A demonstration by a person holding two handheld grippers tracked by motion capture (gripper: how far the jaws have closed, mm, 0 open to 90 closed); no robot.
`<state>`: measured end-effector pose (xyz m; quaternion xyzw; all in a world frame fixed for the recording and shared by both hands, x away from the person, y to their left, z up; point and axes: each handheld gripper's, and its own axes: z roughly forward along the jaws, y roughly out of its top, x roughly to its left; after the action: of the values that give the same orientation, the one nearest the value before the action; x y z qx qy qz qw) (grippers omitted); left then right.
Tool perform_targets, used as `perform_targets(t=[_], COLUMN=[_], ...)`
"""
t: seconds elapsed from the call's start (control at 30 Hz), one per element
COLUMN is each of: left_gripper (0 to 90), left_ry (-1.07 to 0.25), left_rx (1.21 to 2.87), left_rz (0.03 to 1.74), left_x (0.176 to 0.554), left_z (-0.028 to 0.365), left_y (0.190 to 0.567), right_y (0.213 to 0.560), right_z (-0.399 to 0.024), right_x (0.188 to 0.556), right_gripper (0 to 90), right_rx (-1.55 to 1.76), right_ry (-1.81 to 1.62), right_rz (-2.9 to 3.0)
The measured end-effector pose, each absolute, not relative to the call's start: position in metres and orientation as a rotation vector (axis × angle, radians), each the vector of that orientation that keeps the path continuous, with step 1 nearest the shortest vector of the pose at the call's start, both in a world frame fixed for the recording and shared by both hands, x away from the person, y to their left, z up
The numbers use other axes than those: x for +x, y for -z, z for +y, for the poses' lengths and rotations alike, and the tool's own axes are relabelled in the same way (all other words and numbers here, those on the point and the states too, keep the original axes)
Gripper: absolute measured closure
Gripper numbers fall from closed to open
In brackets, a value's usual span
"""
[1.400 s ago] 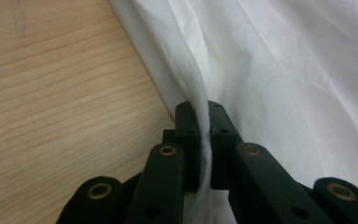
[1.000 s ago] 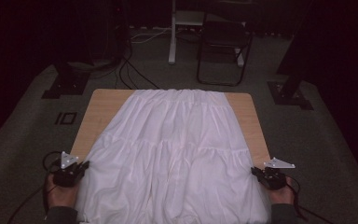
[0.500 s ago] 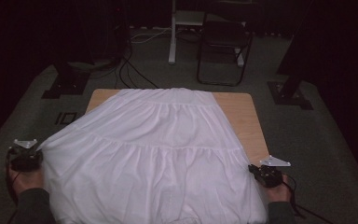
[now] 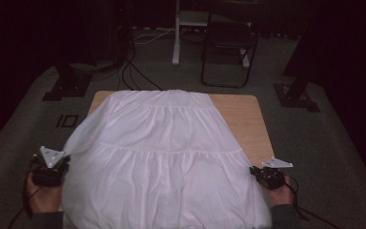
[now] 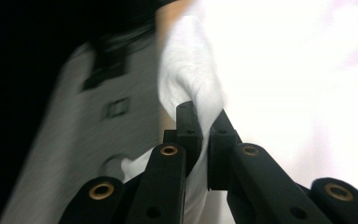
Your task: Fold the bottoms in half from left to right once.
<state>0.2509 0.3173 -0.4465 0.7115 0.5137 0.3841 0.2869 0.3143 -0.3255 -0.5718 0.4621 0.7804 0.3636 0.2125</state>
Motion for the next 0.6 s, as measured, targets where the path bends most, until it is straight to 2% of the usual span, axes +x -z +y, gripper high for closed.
perform_targets(t=[0.1, 0.33, 0.4, 0.47, 0.5, 0.6], left_gripper=[86.9, 86.9, 87.0, 87.0, 87.0, 86.9], left_ry=[-0.926, -0.563, -0.449, -0.449, -0.342, -0.212], left_rx=[1.979, 2.086, 2.084, 2.084, 2.083, 2.085], left_rz=[1.188, 0.761, 0.669, 0.669, 0.55, 0.475], left_x=[0.249, 0.263, 0.268, 0.268, 0.271, 0.28], left_z=[0.273, 0.155, 0.117, 0.117, 0.069, 0.031], left_y=[0.437, 0.427, 0.427, 0.427, 0.428, 0.443], right_y=[0.572, 0.573, 0.573, 0.573, 0.573, 0.573], right_z=[-0.326, -0.327, -0.326, -0.326, -0.327, -0.327], right_x=[0.314, 0.314, 0.314, 0.314, 0.314, 0.314], right_gripper=[83.3, 83.5, 83.5, 83.5, 83.5, 83.5], right_rx=[1.282, 1.282, 1.284, 1.285, 1.285, 1.286], right_ry=[-1.017, -1.027, -1.026, -1.027, -1.03, -1.031], right_rz=[2.167, 2.162, 2.162, 2.161, 2.16, 2.157])
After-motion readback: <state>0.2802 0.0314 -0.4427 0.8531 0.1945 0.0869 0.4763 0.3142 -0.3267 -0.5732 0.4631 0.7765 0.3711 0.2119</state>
